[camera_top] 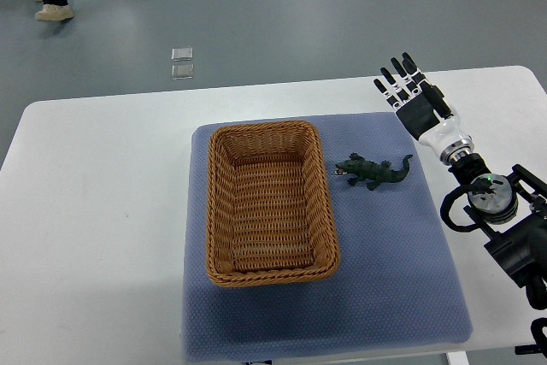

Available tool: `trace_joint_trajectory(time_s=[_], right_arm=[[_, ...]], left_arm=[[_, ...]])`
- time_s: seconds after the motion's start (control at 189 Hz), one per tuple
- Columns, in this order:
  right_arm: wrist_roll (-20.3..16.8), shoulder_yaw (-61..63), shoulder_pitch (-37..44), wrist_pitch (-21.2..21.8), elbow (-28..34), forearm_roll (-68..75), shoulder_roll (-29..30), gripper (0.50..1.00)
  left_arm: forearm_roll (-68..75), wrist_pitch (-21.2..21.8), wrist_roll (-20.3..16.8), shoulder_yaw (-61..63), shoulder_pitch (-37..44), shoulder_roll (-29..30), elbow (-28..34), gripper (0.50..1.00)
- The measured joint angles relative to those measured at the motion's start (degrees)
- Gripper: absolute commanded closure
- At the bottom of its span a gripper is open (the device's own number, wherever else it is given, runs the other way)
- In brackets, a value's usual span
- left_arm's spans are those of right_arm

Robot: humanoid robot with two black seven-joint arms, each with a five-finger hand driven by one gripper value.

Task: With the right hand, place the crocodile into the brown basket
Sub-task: 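Raise the right hand from rest toward the green crocodile, then lower the open right hand over the green toy crocodile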

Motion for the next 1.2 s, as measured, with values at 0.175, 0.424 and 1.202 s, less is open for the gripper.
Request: trace_joint_trajectory(time_s=[0.175, 0.424, 1.202], right_arm=[[0.0, 0.0, 0.0, 0.24, 0.0, -0.05, -0.02, 0.572], [-0.05, -0.3, 0.17, 0.48, 0.05, -0.89, -0.05, 0.574], [-0.79, -18.65, 16.41, 3.68, 0.15, -52.34, -14.71, 0.579]], left_arm=[[0.0, 0.25, 0.0, -0.04, 0.0, 0.0, 0.12, 0.5], [0.0, 0.53, -0.08, -0.01, 0.0, 0.0, -0.08, 0.5], [0.0, -0.08, -0.09, 0.25, -0.24, 0.0, -2.02, 0.5]])
